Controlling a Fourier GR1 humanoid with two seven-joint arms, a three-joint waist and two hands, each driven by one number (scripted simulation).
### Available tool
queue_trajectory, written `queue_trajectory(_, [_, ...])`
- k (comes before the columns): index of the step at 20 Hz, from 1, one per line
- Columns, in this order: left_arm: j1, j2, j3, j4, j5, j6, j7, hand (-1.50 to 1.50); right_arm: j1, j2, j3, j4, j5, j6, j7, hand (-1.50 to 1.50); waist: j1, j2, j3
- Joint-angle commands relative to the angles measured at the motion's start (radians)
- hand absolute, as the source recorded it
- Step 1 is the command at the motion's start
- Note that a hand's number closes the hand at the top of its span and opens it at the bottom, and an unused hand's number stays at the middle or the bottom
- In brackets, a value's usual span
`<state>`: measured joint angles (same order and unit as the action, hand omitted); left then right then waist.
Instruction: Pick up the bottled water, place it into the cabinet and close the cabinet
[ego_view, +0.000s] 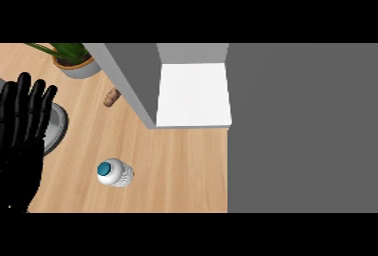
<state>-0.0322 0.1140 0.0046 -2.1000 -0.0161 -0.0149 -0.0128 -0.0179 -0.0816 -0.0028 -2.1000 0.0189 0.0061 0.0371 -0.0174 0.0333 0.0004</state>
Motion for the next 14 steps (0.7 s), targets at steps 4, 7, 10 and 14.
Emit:
queue_trajectory(4, [0.113, -0.076, -0.185, -0.107, -0.06, -0.004, 0.055, -1.5, 0.197, 0.02, 0.021, -0.09, 0.001, 0.025, -0.053, -1.5, 0.013, -0.036, 0.0])
queue_trajectory(7, [0.22, -0.111, -0.295, -0.055, 0.117, -0.025, 0.156, -1.5, 0.207, 0.051, 0.119, -0.08, -0.133, 0.098, 0.045, -1.5, 0.011, -0.034, -0.001])
queue_trajectory(10, [0.301, -0.113, -0.378, -0.224, 0.122, 0.013, 0.268, -1.5, 0.285, 0.027, 0.114, -0.194, -0.2, 0.12, 0.118, -1.5, 0.015, -0.044, 0.001])
queue_trajectory(14, [0.37, -0.113, -0.532, -0.375, 0.028, 0.104, 0.384, -1.5, 0.383, -0.021, 0.058, -0.301, -0.287, 0.169, 0.127, -1.5, 0.011, -0.041, 0.002])
